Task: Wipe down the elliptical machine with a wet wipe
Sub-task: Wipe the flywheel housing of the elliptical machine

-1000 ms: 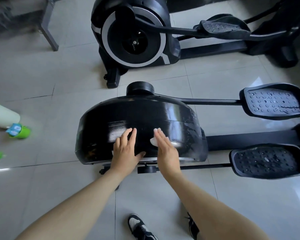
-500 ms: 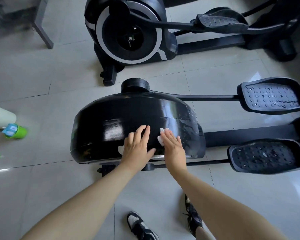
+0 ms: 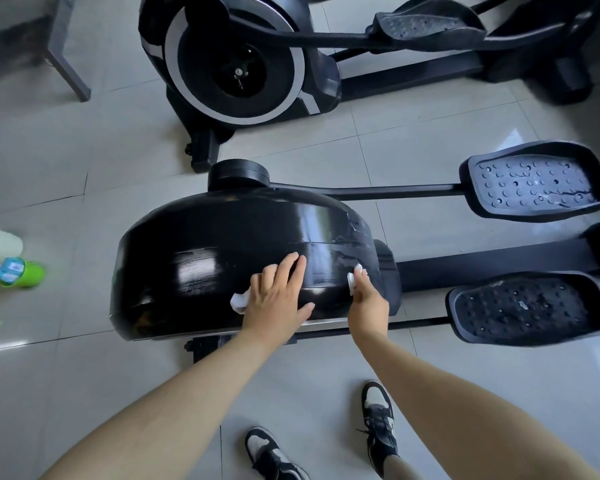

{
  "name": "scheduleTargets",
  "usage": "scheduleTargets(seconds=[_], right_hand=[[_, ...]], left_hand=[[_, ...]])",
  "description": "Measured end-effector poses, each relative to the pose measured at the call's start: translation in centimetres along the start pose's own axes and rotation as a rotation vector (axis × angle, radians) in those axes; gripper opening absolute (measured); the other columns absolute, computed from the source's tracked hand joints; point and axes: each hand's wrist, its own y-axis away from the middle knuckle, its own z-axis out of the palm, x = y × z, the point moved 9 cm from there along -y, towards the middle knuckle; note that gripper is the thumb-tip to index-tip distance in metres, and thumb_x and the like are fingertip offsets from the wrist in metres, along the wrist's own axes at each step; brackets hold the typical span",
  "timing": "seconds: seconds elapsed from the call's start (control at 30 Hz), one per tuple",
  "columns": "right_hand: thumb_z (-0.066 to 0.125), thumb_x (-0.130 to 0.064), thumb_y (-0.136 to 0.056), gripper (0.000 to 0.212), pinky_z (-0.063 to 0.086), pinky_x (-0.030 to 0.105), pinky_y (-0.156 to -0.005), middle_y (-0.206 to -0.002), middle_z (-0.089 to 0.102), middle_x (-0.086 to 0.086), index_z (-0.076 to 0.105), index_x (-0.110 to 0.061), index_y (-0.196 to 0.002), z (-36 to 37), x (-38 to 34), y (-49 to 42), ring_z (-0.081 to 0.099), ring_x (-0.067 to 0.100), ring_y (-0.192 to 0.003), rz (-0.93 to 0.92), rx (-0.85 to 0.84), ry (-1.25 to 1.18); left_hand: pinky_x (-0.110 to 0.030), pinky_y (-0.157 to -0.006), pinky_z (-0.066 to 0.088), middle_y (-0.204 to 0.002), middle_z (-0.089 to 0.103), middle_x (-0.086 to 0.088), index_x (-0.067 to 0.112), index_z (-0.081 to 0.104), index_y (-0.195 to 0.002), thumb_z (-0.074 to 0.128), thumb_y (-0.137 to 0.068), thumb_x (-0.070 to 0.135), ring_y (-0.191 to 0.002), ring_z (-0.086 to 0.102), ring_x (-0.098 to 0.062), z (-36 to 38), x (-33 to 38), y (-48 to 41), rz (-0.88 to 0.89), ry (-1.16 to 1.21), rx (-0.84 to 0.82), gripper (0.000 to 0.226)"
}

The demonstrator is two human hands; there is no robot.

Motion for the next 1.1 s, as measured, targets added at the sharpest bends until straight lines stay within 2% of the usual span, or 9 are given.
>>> scheduleTargets(seconds=[0.13, 0.3, 0.4, 0.53, 0.67, 0.77, 0.93, 1.0, 1.1], right_hand=[[0.036, -0.014, -0.106, 0.049, 0.047, 0.018, -0.071, -0.121, 0.067, -0.015, 0.060, -0.045, -0.137, -1.7, 0.8, -0.6, 0.062, 0.007, -0.093, 0.148, -0.006, -0.179], [0.039, -0.021, -0.109, 0.043, 0.046, 0.027, -0.104, -0.128, 0.069, -0.008, 0.056, -0.046, -0.139, -1.2, -4.5, -1.2, 0.059, 0.017, -0.124, -0.112, -0.062, -0.117], [0.046, -0.021, -0.107, 0.030, 0.042, 0.012, -0.097, -0.122, 0.071, -0.003, 0.065, -0.034, -0.127, 0.2, -7.7, -0.8, 0.059, 0.016, -0.121, -0.218, -0.168, -0.126], [0.049, -0.013, -0.106, 0.039, 0.034, 0.024, -0.117, -0.136, 0.056, -0.032, 0.060, -0.030, -0.140, 1.8, -8.9, -0.4, 0.049, -0.002, -0.133, -0.414, -0.193, 0.056], [0.047, -0.025, -0.108, 0.035, 0.040, 0.014, -0.098, -0.144, 0.056, -0.018, 0.056, -0.031, -0.142, 0.7, -7.0, -1.8, 0.056, 0.007, -0.124, -0.354, -0.166, 0.157], [0.049, -0.033, -0.108, 0.037, 0.036, 0.004, -0.085, -0.148, 0.052, -0.021, 0.054, -0.040, -0.144, -0.2, -4.2, -3.0, 0.055, 0.004, -0.128, -0.233, -0.172, 0.092], [0.050, -0.039, -0.104, 0.023, 0.040, 0.029, -0.068, -0.097, 0.073, 0.001, 0.070, -0.036, -0.116, -1.9, -0.4, -6.0, 0.061, 0.021, -0.078, 0.001, -0.177, 0.039], [0.052, -0.025, -0.104, 0.023, 0.042, 0.030, -0.067, -0.096, 0.073, 0.011, 0.074, -0.030, -0.107, -2.9, -2.4, -6.8, 0.062, 0.027, -0.077, -0.123, -0.211, 0.080], [0.056, -0.025, -0.104, 0.025, 0.052, 0.033, -0.079, -0.095, 0.070, 0.008, 0.074, -0.033, -0.121, -3.1, -6.6, -8.4, 0.065, 0.024, -0.084, -0.324, -0.280, 0.008]], left_hand=[[-0.042, -0.086, 0.047, -0.151, 0.043, 0.000, 0.017, 0.046, -0.150, 0.077, -0.073, 0.059, -0.110, 0.043, -0.026, -0.1, 0.2, -0.2, -0.027, 0.004, -0.003, 0.093], [-0.041, -0.087, 0.044, -0.151, 0.041, 0.003, 0.020, 0.043, -0.152, 0.075, -0.073, 0.062, -0.112, 0.043, -0.025, 0.1, 0.1, -0.4, -0.078, 0.024, -0.024, 0.095], [-0.041, -0.087, 0.042, -0.151, 0.041, 0.004, 0.021, 0.044, -0.152, 0.072, -0.074, 0.064, -0.112, 0.043, -0.025, 0.1, 0.1, -0.4, -0.101, 0.033, -0.015, 0.093], [-0.041, -0.089, 0.042, -0.151, 0.042, 0.005, 0.022, 0.044, -0.152, 0.066, -0.079, 0.064, -0.114, 0.046, -0.024, 0.2, 0.1, -0.4, -0.116, 0.045, 0.031, 0.087], [-0.041, -0.090, 0.040, -0.152, 0.042, 0.004, 0.024, 0.044, -0.152, 0.063, -0.081, 0.065, -0.116, 0.044, -0.025, 0.3, 0.2, -0.4, -0.168, 0.040, 0.042, 0.084], [-0.042, -0.091, 0.039, -0.152, 0.042, 0.004, 0.025, 0.044, -0.152, 0.063, -0.082, 0.063, -0.116, 0.044, -0.025, 0.7, 0.8, -0.5, -0.206, 0.022, 0.041, 0.082], [-0.042, -0.086, 0.044, -0.152, 0.044, 0.001, 0.022, 0.049, -0.149, 0.070, -0.080, 0.057, -0.113, 0.047, -0.027, 1.0, 2.6, -0.9, -0.307, 0.029, 0.048, 0.080], [-0.042, -0.084, 0.046, -0.153, 0.044, 0.000, 0.020, 0.050, -0.148, 0.072, -0.081, 0.054, -0.111, 0.046, -0.026, 1.0, 3.5, -1.3, -0.372, 0.032, 0.070, 0.079], [-0.043, -0.084, 0.046, -0.154, 0.041, -0.001, 0.018, 0.049, -0.149, 0.071, -0.084, 0.050, -0.108, 0.048, -0.027, 1.3, 5.5, -2.7, -0.451, 0.049, 0.061, 0.075]])
